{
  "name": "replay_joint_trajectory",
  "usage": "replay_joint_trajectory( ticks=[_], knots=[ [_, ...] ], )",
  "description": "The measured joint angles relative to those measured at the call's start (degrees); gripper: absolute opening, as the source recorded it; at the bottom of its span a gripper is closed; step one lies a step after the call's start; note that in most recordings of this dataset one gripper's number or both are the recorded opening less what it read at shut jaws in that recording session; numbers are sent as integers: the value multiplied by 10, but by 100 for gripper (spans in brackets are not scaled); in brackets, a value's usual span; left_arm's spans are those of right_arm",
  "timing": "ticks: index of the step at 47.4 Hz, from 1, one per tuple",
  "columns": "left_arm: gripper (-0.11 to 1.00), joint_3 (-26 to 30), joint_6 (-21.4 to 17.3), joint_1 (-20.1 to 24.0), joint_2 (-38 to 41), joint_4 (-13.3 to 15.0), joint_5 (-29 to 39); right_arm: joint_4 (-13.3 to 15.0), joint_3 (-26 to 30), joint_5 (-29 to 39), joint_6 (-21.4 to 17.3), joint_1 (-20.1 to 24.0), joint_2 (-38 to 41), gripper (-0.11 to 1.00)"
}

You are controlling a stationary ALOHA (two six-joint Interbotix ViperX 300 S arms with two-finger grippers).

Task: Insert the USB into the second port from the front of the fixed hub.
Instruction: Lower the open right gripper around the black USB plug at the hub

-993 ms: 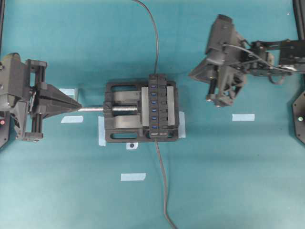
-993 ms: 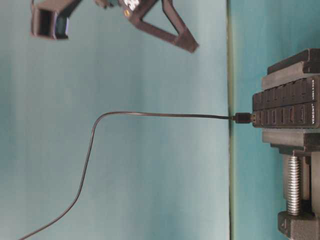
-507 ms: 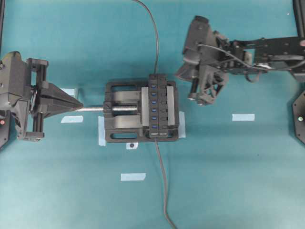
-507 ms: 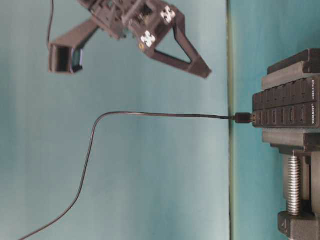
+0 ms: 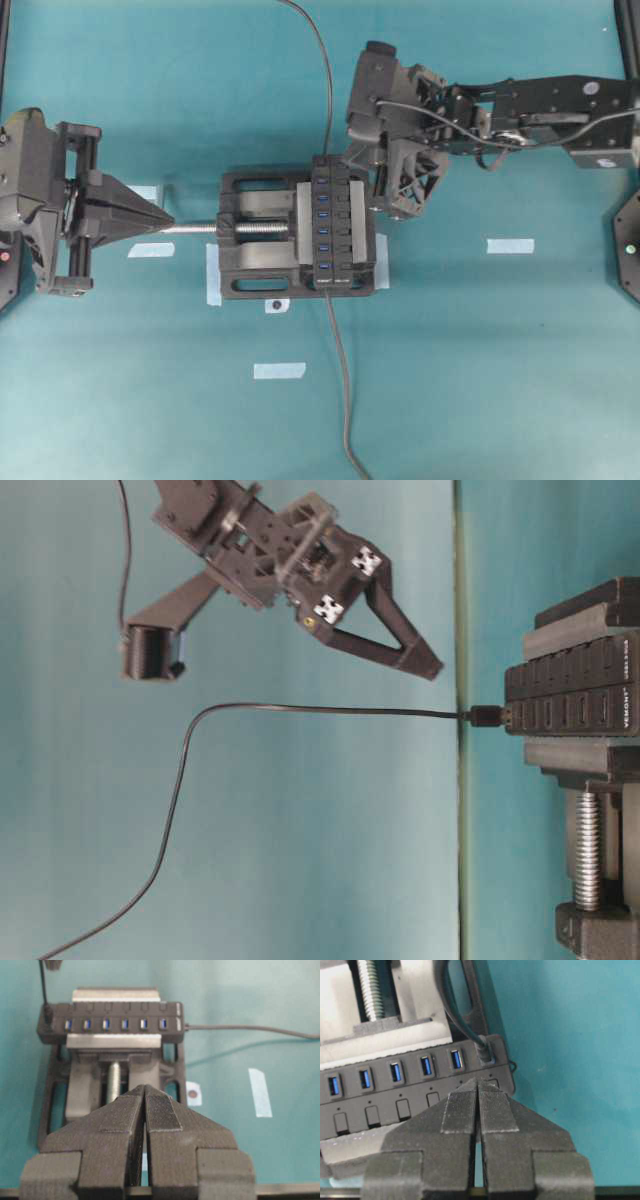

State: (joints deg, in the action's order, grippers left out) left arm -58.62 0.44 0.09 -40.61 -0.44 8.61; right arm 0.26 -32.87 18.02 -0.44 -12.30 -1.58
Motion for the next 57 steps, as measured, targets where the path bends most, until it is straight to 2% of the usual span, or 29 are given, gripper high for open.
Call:
replay_joint_trajectory(
  ticks=[22,32,34,39,50,57],
  knots=[
    [0,0,0,0,0,0,0,0,1,-11,3,0,18,3],
    [0,0,-1,0,0,0,0,0,2,-29,3,0,20,10],
    [0,-1,-1,0,0,0,0,0,1,-32,2,0,20,14],
    [0,-1,-1,0,0,0,-1,0,2,-39,3,-1,21,30],
    [0,0,-1,0,0,0,-4,0,2,-45,3,-1,33,84],
    [0,0,-1,0,0,0,-4,0,3,-59,3,-1,37,82]
  ],
)
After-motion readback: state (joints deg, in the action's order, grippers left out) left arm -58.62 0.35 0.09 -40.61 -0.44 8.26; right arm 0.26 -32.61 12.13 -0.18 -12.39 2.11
